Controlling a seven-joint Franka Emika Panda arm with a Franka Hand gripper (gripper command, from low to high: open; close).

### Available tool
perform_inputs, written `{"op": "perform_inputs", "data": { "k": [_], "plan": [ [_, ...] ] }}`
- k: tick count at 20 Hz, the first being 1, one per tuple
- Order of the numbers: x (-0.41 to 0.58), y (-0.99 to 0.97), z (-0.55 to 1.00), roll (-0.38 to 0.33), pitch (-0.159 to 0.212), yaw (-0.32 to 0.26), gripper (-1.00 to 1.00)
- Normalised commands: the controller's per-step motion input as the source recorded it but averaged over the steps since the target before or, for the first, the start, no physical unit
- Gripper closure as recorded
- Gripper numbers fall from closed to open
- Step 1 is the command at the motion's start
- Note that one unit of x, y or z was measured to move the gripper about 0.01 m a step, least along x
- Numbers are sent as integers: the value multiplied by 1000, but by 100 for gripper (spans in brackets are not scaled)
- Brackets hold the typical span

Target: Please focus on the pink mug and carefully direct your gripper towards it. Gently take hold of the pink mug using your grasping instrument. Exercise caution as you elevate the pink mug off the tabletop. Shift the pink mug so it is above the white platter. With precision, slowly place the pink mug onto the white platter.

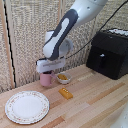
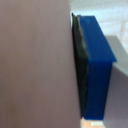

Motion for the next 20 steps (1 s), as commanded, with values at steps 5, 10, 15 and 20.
{"op": "perform_inputs", "data": {
  "k": [5, 10, 15, 20],
  "plan": [
    [7, 313, 769, 52, 3, 6, 100],
    [13, 688, 418, 7, 5, 14, 100],
    [2, 831, 180, 0, 1, 29, 100],
    [9, 852, 17, -2, 45, 42, 100]
  ]
}}
